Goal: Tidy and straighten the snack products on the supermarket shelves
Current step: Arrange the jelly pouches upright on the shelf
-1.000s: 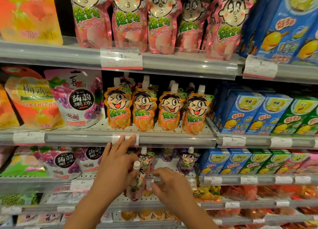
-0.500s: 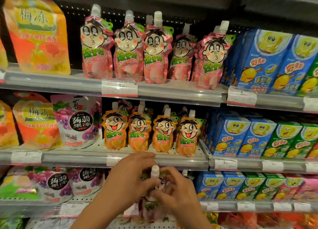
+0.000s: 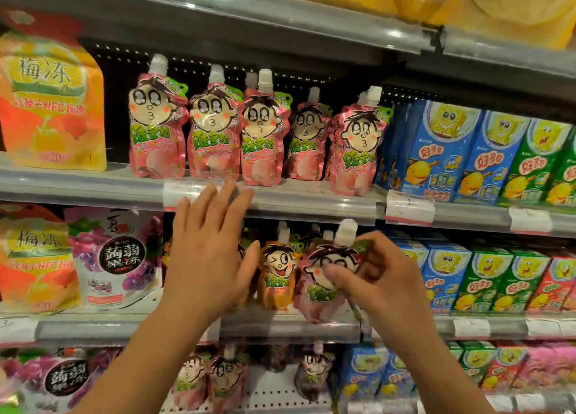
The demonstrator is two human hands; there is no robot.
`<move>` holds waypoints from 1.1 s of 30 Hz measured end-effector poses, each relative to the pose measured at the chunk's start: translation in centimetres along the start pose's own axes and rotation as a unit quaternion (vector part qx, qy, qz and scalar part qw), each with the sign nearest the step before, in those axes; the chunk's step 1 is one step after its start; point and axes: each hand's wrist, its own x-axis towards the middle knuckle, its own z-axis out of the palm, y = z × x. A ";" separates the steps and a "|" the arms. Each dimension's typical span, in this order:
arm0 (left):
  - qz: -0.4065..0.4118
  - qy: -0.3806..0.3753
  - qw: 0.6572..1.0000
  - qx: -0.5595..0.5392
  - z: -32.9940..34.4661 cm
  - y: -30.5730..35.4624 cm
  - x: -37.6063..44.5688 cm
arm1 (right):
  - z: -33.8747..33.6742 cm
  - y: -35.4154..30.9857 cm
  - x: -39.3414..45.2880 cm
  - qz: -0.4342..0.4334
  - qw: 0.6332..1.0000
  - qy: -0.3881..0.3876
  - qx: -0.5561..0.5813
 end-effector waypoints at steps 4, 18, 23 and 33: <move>0.027 0.004 0.997 0.068 2.4 -0.9 -0.3 | -2.1 -3.8 4.4 -0.058 0.994 0.089 0.038; 0.038 0.028 0.994 0.096 3.1 -1.5 -0.3 | -0.4 -7.1 15.9 -0.161 0.969 0.167 -0.090; 0.038 0.027 0.994 0.100 3.3 -1.5 -0.2 | 0.6 -5.6 16.9 -0.105 0.984 0.108 -0.091; 0.035 0.041 0.993 0.103 4.1 -1.5 -0.2 | -0.2 -6.4 18.5 -0.107 0.983 0.065 -0.136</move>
